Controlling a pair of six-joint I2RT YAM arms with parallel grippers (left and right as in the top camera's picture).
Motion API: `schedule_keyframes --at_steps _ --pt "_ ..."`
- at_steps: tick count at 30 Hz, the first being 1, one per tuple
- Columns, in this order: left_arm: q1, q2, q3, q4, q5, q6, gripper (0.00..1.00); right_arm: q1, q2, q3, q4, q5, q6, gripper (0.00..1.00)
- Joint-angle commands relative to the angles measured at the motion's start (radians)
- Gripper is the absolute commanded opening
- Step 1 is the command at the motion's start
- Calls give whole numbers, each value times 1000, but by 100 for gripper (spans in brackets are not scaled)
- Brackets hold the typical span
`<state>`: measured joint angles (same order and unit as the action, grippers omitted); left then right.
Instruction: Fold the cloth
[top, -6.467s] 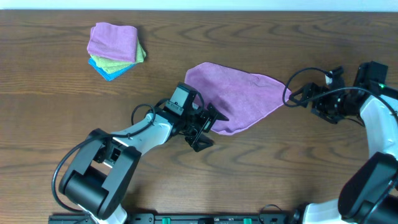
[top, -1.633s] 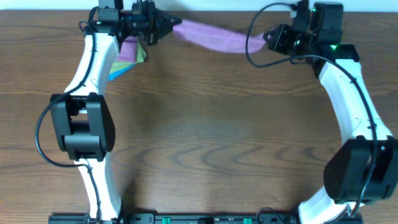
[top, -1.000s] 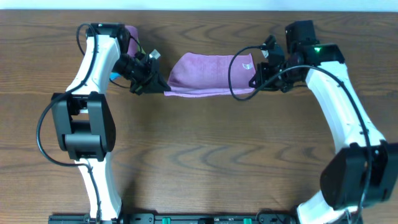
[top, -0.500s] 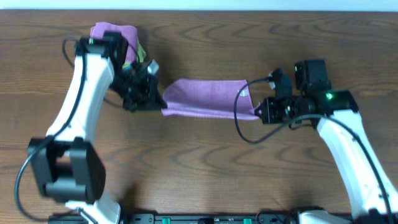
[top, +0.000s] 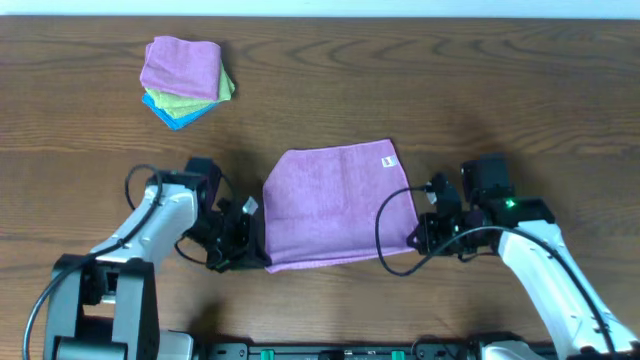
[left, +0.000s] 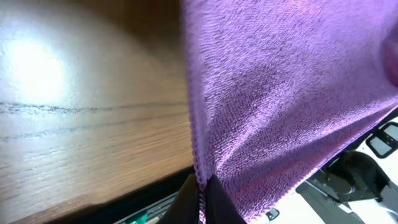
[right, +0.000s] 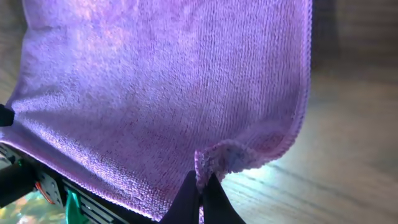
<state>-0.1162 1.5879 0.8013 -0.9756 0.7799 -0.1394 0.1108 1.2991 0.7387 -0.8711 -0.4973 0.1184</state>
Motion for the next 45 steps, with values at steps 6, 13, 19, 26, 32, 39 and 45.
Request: schedule_keyframes --at_steps 6,13,19,26,32,39,45 --pt "3 -14 -5 137 59 -190 6 2 -51 -6 198 34 69 1" --pt "6 -14 14 300 57 -360 6 28 -46 -6 442 108 143 1" --pt "5 -14 21 520 10 -581 6 89 40 -6 609 140 187 1" --pt "6 -14 21 661 -99 -699 6 97 158 9 758 205 218 1" --pt "6 -14 21 732 -175 -753 6 97 217 44 810 262 218 1" --pt "6 -13 21 797 -243 -767 6 97 313 97 878 262 217 1" --pt "6 -11 21 851 -303 -778 6 97 391 162 879 262 203 1"
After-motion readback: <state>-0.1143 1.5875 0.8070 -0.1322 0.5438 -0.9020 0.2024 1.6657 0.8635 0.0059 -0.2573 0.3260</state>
